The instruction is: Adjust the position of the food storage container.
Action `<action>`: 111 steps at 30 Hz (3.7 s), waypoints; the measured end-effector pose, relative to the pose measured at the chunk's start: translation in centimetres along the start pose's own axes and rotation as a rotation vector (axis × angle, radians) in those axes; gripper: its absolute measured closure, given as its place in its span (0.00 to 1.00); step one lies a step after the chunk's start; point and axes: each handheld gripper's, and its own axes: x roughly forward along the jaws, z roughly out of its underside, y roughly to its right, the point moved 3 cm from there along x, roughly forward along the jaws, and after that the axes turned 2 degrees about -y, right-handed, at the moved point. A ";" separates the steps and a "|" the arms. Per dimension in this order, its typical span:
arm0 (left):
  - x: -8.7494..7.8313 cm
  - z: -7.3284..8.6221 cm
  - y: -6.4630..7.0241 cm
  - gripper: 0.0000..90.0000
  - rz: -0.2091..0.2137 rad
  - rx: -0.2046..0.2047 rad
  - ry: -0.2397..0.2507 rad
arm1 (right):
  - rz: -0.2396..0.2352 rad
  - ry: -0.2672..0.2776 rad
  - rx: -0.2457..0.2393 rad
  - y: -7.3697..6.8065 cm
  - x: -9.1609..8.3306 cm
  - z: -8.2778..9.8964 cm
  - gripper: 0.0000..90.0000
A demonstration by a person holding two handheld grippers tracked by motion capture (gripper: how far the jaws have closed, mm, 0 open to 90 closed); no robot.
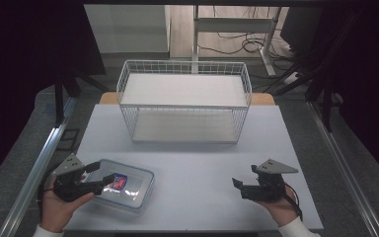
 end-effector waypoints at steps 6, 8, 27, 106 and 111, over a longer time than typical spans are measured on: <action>-1.4 0.0 0.1 0.38 -0.012 0.019 0.003 | -0.006 -0.008 -0.006 -0.1 0.1 0.0 0.19; -1.5 0.2 0.0 0.41 -0.007 0.017 -0.009 | -0.006 -0.009 -0.009 -0.1 0.1 0.0 0.19; -0.3 2.3 5.0 0.78 0.222 0.237 -0.278 | -0.007 -0.026 -0.013 -0.2 0.3 0.1 0.20; -1.1 2.8 -5.6 1.00 -0.130 -0.075 -0.301 | 0.006 -0.035 -0.030 -0.3 0.5 0.2 0.20; -0.5 3.3 -6.9 1.00 -0.157 -0.089 -0.341 | 0.009 -0.038 -0.028 -0.2 0.5 0.2 0.20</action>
